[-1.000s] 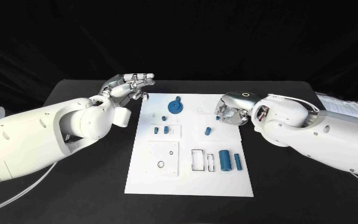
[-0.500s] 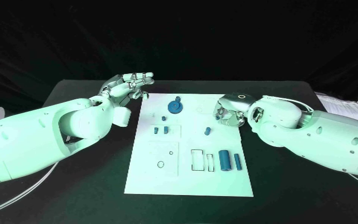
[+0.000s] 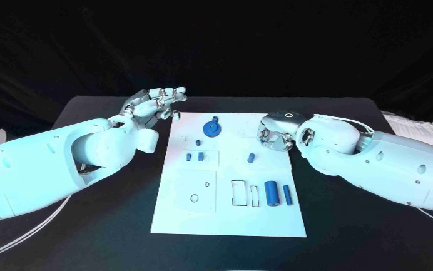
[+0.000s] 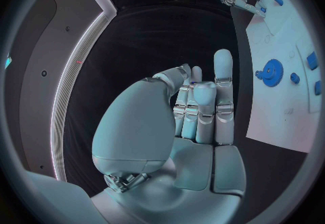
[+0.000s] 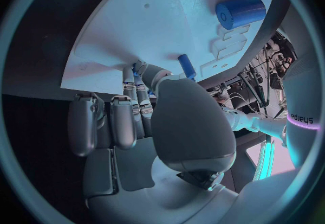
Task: Assemble the parts on the task board
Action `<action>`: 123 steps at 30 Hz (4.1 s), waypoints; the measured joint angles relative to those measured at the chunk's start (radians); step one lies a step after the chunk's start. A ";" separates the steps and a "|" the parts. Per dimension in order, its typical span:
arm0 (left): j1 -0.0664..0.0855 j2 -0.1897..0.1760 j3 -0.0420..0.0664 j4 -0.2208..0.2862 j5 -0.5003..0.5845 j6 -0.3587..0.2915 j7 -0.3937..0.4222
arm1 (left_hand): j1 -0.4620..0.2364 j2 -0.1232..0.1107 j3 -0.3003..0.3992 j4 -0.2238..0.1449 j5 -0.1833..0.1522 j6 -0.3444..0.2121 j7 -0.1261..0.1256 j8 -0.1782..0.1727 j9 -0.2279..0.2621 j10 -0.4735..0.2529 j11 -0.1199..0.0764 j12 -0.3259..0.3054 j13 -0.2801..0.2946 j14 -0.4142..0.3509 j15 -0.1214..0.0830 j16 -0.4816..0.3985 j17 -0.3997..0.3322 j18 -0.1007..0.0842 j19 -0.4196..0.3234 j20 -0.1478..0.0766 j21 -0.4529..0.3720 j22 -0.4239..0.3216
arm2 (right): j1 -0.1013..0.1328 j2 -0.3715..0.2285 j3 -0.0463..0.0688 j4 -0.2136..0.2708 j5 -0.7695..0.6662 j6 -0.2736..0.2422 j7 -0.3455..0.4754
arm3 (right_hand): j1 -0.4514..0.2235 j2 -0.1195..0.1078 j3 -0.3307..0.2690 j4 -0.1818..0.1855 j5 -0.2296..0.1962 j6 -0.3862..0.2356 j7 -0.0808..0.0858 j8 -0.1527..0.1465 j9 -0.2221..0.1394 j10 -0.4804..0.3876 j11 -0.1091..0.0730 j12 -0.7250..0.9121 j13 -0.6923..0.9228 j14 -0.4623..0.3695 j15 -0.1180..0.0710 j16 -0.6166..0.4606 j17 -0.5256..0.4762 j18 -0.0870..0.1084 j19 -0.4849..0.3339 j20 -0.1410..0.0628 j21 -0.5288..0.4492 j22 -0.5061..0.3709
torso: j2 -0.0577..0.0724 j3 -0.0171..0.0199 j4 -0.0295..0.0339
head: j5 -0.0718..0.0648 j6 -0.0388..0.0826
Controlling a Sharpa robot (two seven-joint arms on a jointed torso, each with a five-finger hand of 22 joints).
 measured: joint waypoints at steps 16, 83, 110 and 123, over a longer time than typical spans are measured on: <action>0.000 0.000 0.000 0.001 -0.002 -0.001 -0.002 | 0.000 0.000 -0.006 -0.006 0.000 0.000 0.000 0.000 0.000 -0.004 0.004 0.004 0.001 0.000 0.000 -0.004 -0.004 0.000 0.000 0.000 0.000 -0.002 | -0.006 0.002 0.000 0.019 -0.063 0.007 -0.026 | -0.004 0.012 0.033 -0.033 -0.008 0.034 -0.013 0.015 0.017 0.029 0.009 0.009 0.004 -0.004 -0.015 0.014 0.000 0.000 0.010 -0.010 0.016 0.025 | -0.001 0.0000 -0.0008 | -0.002 -0.004; -0.001 0.009 -0.001 0.010 -0.005 0.009 -0.017 | -0.008 0.008 -0.015 -0.015 0.000 -0.015 0.007 0.000 -0.002 -0.030 0.009 0.023 0.003 -0.007 0.007 -0.003 -0.020 0.000 0.000 0.000 -0.012 -0.007 | -0.100 0.091 0.004 0.250 -0.020 -0.086 -0.035 | -0.010 0.019 0.051 -0.057 -0.014 0.034 -0.006 0.003 0.024 0.032 0.013 -0.014 -0.007 -0.004 -0.014 0.014 0.000 0.000 0.010 -0.010 0.016 0.025 | 0.000 -0.0023 0.0000 | 0.050 -0.029; -0.001 0.015 -0.001 0.013 -0.005 0.016 -0.024 | -0.008 0.008 -0.018 -0.018 0.000 -0.015 0.007 0.000 -0.002 -0.034 0.013 0.022 0.004 -0.007 0.007 -0.003 -0.022 0.000 0.000 0.000 -0.012 -0.007 | -0.126 0.153 -0.009 0.208 -0.007 -0.036 -0.025 | -0.011 0.017 0.050 -0.057 -0.011 0.031 -0.004 -0.002 0.025 0.034 0.012 -0.018 -0.010 -0.003 -0.014 0.014 0.000 0.000 0.010 -0.010 0.016 0.023 | 0.000 0.0000 -0.0009 | 0.069 -0.045; -0.001 0.015 -0.001 0.013 -0.005 0.019 -0.027 | -0.008 0.008 -0.018 -0.018 0.000 -0.015 0.007 0.000 -0.002 -0.034 0.013 0.022 0.004 -0.007 0.007 -0.003 -0.022 0.000 0.000 0.000 -0.012 -0.008 | -0.129 0.171 -0.010 0.191 -0.010 -0.028 -0.028 | -0.011 0.017 0.050 -0.057 -0.011 0.029 -0.005 -0.004 0.025 0.035 0.013 -0.019 -0.011 -0.003 -0.014 0.014 0.000 0.000 0.010 -0.010 0.016 0.023 | 0.000 -0.0007 -0.0005 | 0.074 -0.049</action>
